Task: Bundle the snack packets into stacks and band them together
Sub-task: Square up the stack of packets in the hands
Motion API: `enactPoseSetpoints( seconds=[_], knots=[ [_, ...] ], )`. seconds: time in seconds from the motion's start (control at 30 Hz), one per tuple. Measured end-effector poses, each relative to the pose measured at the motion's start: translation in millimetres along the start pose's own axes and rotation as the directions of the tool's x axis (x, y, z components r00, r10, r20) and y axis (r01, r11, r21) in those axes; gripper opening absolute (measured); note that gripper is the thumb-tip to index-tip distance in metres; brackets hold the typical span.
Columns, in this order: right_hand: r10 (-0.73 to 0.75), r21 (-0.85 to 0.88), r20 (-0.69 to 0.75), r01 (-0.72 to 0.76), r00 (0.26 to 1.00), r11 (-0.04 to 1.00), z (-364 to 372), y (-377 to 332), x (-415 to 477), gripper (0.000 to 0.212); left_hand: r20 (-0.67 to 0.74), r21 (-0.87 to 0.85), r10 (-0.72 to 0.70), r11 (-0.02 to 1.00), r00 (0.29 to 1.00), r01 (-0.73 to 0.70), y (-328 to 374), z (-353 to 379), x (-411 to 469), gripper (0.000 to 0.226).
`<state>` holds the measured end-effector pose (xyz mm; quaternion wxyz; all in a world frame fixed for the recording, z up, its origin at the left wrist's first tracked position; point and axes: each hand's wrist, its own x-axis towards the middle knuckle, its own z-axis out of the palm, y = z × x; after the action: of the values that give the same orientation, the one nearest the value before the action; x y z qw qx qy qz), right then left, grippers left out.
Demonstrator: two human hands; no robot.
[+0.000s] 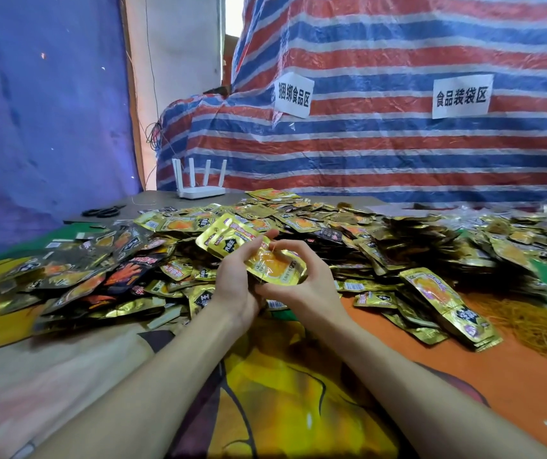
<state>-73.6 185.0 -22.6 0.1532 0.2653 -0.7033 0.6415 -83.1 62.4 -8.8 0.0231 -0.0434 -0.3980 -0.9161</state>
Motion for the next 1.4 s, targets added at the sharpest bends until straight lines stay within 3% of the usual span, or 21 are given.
enactPoseSetpoints(
  seconds=[0.17,0.27,0.47,0.7,0.77,0.83,0.9,0.93,1.03,1.1,1.2,1.3,1.4],
  knots=[
    [0.006,-0.043,-0.023,-0.007,1.000,0.999,-2,2,3,0.051,0.013,-0.033,-0.039,0.999,0.999,0.039,2,1,-2,0.036],
    [0.057,-0.046,0.045,-0.055,0.997,0.997,-8,1,3,0.054,0.020,-0.032,-0.050,0.998,0.999,0.050,3,0,-2,0.039],
    [0.044,-0.431,0.100,0.004,0.994,0.902,-13,-12,3,0.061,0.031,0.088,-0.091,0.992,0.995,0.088,1,-3,-3,0.032],
    [0.087,-0.501,0.135,-0.008,0.987,0.865,-23,-19,5,0.069,0.081,0.257,-0.161,0.957,0.984,0.136,-10,4,-5,0.031],
    [0.088,-0.536,0.124,-0.008,0.988,0.844,-28,-23,2,0.068,0.038,0.343,-0.164,0.929,0.986,0.141,-13,7,-8,0.039],
    [0.068,-0.579,0.120,0.014,0.991,0.815,-39,-31,-1,0.066,0.022,0.400,-0.138,0.909,0.990,0.118,-19,11,-11,0.061],
    [0.053,-0.642,0.061,-0.001,0.997,0.767,-58,-45,3,0.063,0.056,0.467,-0.082,0.883,0.995,0.046,-25,17,-11,0.077],
    [0.055,-0.674,0.003,-0.039,0.998,0.737,-71,-52,9,0.062,0.070,0.506,-0.063,0.862,0.996,0.019,-26,22,-11,0.073],
    [0.068,-0.720,-0.202,-0.195,0.977,0.666,-120,-69,36,0.061,0.115,0.642,-0.039,0.765,0.993,-0.044,-25,35,-8,0.036],
    [0.053,-0.755,-0.356,-0.320,0.933,0.572,-157,-72,59,0.071,0.165,0.715,-0.037,0.693,0.986,-0.094,-23,43,-4,0.020],
    [0.093,-0.697,-0.558,-0.527,0.824,0.485,-207,-63,90,0.081,0.253,0.765,-0.031,0.619,0.967,-0.180,-24,55,-1,0.013],
    [0.176,-0.622,-0.657,-0.659,0.733,0.424,-242,-39,107,0.074,0.312,0.796,0.011,0.543,0.950,-0.268,-29,66,6,0.009],
    [0.247,-0.593,-0.664,-0.699,0.706,0.401,-259,-7,109,0.053,0.356,0.779,0.043,0.537,0.933,-0.322,-37,76,13,0.007]
  ],
)
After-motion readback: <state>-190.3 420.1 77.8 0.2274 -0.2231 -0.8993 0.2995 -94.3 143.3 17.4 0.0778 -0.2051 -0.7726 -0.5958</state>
